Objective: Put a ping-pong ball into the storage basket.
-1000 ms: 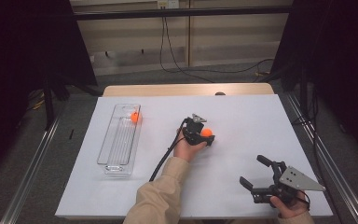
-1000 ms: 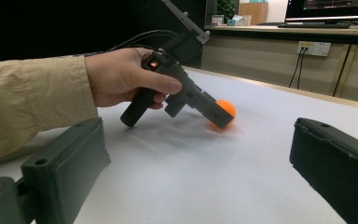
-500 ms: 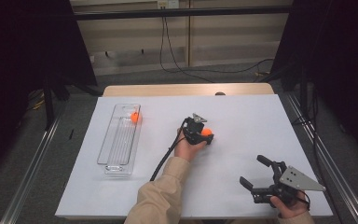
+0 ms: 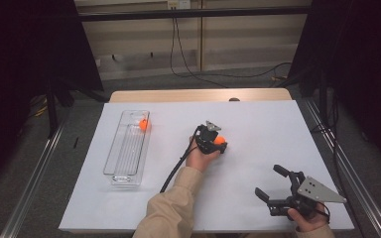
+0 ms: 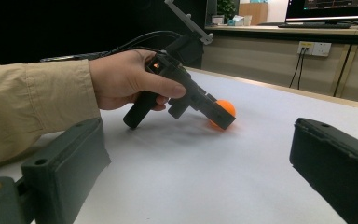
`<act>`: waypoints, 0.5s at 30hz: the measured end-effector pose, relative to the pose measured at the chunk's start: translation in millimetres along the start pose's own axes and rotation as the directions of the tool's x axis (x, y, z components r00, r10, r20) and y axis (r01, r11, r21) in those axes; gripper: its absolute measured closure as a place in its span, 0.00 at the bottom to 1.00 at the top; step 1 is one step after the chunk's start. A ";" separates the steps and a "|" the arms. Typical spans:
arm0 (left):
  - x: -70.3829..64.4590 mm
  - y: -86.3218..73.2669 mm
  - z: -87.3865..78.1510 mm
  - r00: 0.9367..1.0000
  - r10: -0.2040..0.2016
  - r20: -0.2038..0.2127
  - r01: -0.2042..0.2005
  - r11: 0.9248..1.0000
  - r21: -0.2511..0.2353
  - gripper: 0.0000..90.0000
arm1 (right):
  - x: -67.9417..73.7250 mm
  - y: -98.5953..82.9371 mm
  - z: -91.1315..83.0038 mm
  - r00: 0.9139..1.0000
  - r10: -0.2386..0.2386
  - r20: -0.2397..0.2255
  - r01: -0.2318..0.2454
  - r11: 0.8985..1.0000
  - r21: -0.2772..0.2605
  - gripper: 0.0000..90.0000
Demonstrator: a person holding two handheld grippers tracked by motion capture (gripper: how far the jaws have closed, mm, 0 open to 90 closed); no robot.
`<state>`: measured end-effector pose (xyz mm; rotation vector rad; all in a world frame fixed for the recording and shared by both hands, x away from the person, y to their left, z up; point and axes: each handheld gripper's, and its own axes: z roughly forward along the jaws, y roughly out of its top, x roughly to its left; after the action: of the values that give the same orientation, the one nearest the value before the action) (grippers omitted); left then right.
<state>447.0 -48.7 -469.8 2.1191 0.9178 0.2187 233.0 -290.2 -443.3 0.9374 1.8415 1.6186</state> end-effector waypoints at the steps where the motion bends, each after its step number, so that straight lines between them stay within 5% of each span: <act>1: 0.3 0.1 -0.3 1.000 0.000 0.000 0.000 1.000 0.002 0.56 | 0.0 0.0 0.0 1.000 0.000 0.000 0.000 1.000 0.000 0.03; 15: 3.3 1.9 -7.8 1.000 -0.015 0.020 0.015 1.000 0.023 0.57 | 0.1 0.1 0.0 1.000 0.000 0.000 0.000 1.000 -0.001 0.03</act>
<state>447.0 -42.6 -463.7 2.1310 0.9283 0.1798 232.9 -290.2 -443.2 0.9372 1.8406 1.6196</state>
